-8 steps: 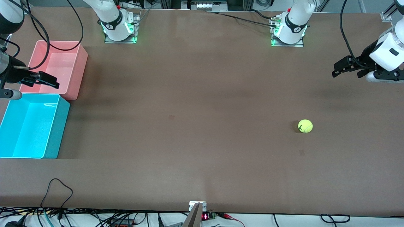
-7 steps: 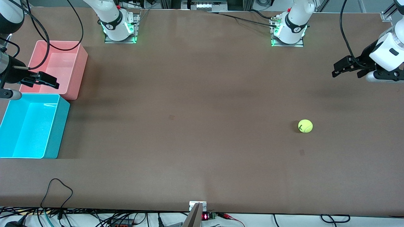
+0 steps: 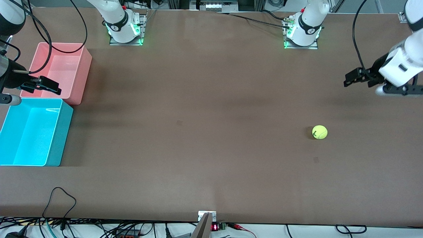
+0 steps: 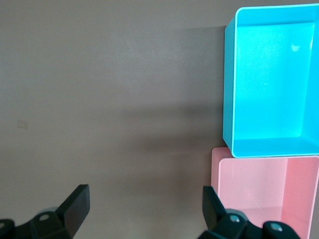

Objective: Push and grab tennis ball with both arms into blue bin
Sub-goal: 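Lower the left gripper beside the tennis ball while the right gripper rises, then push the tennis ball with the left gripper toward the right gripper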

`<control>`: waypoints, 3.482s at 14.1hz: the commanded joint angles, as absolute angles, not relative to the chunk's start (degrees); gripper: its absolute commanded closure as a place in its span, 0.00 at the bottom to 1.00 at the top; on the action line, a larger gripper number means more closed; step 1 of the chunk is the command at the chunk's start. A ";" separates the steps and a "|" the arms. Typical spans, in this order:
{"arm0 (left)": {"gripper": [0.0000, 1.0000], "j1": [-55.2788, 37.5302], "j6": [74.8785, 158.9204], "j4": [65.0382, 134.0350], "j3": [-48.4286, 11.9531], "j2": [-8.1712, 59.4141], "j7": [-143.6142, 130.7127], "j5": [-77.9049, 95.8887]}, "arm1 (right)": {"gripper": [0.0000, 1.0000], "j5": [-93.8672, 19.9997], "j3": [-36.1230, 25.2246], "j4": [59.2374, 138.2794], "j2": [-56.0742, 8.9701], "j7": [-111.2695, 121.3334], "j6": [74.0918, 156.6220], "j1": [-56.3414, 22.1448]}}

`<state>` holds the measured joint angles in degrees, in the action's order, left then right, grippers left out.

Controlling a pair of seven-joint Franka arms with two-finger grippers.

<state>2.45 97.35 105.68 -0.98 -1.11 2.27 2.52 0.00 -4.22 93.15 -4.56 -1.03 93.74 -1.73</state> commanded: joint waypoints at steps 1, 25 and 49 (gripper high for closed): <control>0.67 3.69 99.92 104.77 -1.14 5.16 8.60 -1.66 | 0.00 0.00 -3.69 93.78 -4.91 -1.23 94.31 -1.23; 1.00 13.01 130.41 102.73 -1.14 35.34 93.07 -4.92 | 0.00 0.44 -3.34 93.96 -11.60 -0.09 92.11 -1.58; 1.00 13.45 129.55 106.80 -16.97 26.63 69.88 -6.50 | 0.00 -0.35 -2.99 93.78 -14.67 -0.09 95.61 -2.64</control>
<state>13.35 130.33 108.83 -17.67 26.89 70.07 -4.72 -0.04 -3.25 93.85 -13.30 -0.81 93.66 -2.32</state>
